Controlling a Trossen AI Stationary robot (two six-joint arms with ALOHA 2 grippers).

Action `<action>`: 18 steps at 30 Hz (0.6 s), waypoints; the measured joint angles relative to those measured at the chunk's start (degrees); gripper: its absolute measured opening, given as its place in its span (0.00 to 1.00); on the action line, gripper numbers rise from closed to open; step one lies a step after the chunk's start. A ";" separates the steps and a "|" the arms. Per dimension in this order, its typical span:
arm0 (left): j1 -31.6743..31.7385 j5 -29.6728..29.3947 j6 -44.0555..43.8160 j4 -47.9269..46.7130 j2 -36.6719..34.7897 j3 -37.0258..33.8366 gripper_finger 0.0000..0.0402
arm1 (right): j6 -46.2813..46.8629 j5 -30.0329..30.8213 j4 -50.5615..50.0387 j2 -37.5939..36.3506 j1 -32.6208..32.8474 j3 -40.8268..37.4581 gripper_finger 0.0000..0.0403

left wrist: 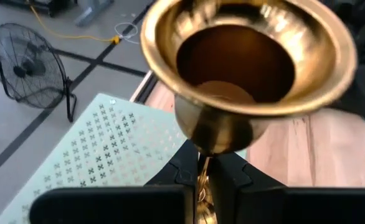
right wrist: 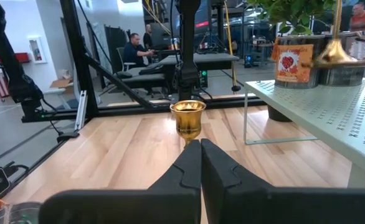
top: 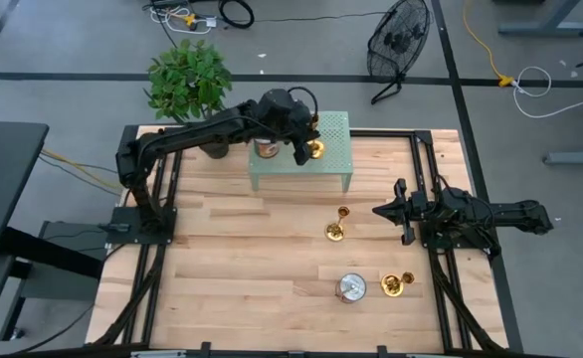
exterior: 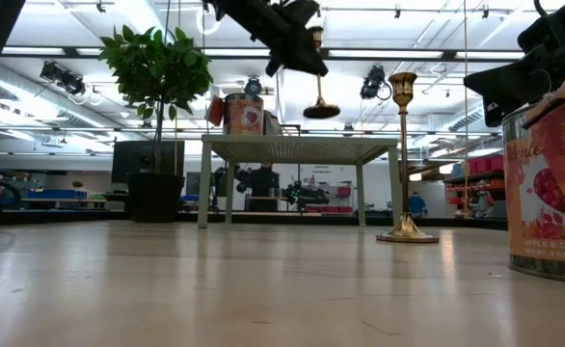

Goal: Pick & Place candle stick holders
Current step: Put the top left gold candle holder on the shelf

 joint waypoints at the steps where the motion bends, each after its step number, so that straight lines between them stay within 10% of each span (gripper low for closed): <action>1: 0.10 0.02 -0.01 -1.26 0.28 0.00 0.06 | 0.02 -0.02 0.07 0.00 0.02 0.02 0.01; 18: 0.14 -3.61 2.31 -4.01 3.34 -0.04 0.06 | 0.00 0.13 0.07 0.13 0.00 0.00 0.01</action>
